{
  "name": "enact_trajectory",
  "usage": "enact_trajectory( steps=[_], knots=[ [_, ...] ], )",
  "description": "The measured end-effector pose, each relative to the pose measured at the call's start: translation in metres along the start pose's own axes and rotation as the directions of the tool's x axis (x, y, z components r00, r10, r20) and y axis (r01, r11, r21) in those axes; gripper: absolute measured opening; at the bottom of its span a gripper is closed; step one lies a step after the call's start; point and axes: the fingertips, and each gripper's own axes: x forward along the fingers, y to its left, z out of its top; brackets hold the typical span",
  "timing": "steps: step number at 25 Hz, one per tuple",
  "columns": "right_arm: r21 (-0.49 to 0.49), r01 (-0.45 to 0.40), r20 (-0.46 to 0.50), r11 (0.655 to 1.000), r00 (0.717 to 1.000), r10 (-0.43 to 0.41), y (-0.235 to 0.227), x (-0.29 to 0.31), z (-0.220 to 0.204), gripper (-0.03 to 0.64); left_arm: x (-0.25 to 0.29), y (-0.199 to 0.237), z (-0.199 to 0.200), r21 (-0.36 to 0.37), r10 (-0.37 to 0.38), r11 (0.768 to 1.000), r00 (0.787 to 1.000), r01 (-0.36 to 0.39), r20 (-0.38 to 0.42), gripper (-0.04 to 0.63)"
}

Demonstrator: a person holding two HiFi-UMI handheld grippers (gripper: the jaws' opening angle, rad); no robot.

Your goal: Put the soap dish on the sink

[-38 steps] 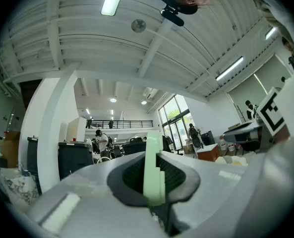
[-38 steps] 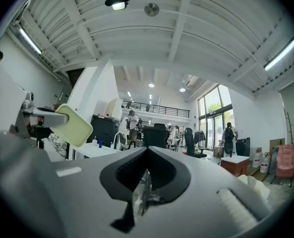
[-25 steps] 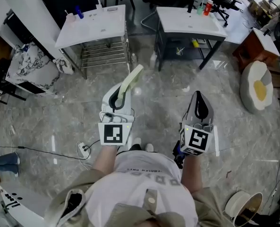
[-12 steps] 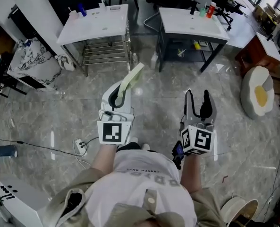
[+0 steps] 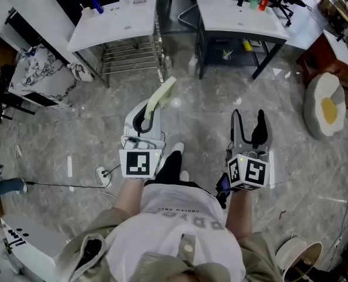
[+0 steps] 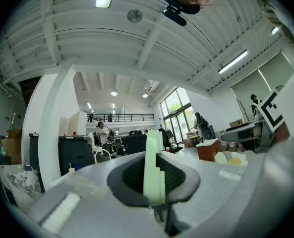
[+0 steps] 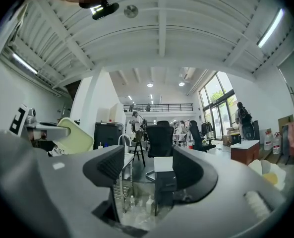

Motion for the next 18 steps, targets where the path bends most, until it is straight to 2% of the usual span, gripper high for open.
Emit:
enact_trajectory(
  steps=[10,18],
  knots=[
    [-0.008,0.053,-0.001,0.999,0.999,-0.053,-0.017,0.051,-0.009,0.298,0.065,0.018,-0.014,-0.01,-0.04,0.999,0.999,0.04,0.013,0.021],
    [-0.027,0.105,0.026,0.994,0.994,-0.104,-0.021,0.113,0.005,0.298,0.137,0.053,-0.004,-0.018,-0.074,0.997,0.995,0.075,0.07,0.021]
  ],
)
